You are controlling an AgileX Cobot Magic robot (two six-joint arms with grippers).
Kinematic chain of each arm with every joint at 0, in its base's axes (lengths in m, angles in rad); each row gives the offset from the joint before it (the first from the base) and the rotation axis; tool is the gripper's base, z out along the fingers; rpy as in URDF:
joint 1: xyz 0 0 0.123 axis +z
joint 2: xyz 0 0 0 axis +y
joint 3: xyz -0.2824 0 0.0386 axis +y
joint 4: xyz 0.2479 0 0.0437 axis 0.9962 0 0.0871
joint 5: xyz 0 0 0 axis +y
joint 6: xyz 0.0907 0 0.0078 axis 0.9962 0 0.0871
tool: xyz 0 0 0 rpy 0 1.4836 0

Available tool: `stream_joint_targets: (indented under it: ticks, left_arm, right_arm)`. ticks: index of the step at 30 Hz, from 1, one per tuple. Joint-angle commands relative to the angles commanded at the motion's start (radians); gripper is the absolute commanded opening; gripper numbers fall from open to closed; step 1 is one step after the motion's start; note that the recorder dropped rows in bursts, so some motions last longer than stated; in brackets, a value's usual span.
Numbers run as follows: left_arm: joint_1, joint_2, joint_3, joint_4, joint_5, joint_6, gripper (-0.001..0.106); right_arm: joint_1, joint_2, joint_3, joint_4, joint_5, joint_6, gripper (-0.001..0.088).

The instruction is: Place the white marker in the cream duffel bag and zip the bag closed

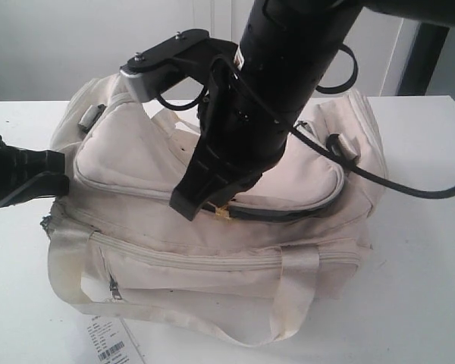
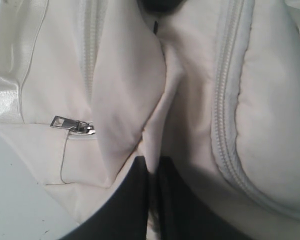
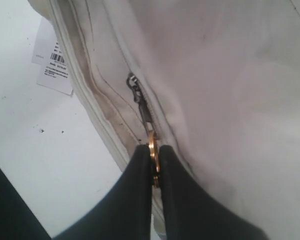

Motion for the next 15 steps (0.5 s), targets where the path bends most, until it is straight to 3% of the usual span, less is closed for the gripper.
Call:
stream_joint_targets:
  ticks: [15]
  left_arm:
    - [0.0, 0.0, 0.0, 0.0, -0.003, 0.0, 0.0]
  right_arm:
    - [0.0, -0.046, 0.035, -0.056, 0.0, 0.0, 0.0]
